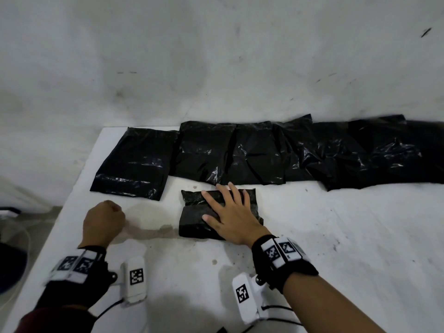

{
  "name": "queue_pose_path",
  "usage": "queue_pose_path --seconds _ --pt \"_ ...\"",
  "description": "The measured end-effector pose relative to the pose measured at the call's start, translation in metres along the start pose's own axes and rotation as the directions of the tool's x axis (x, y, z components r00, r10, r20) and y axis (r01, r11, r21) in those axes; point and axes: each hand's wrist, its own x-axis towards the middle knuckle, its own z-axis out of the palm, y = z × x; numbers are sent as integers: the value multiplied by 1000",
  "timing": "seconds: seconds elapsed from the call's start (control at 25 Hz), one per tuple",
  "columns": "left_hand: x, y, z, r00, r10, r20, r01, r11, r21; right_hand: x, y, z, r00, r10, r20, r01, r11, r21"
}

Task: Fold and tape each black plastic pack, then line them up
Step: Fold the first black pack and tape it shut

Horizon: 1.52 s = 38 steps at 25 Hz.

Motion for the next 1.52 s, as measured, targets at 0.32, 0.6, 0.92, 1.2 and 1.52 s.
queue_pose_path --seconds 0.32,0.6,0.92,1.2,1.52 --pt "-73 57 46 799 554 236 -536 833 -140 -3 -2 -6 998 41 -38 -42 998 -39" --pt "-89 61 72 814 504 291 -560 814 157 -28 5 18 962 228 -150 -201 964 173" --pt "-92 59 64 821 445 357 -432 894 -118 -30 6 11 904 397 -157 -299 852 430" --pt "-90 74 69 949 180 259 -170 984 -60 -31 10 3 795 606 -19 -402 552 731" --pt "-90 64 55 936 246 250 -116 890 -441 -40 2 2 870 477 -126 -41 324 945"
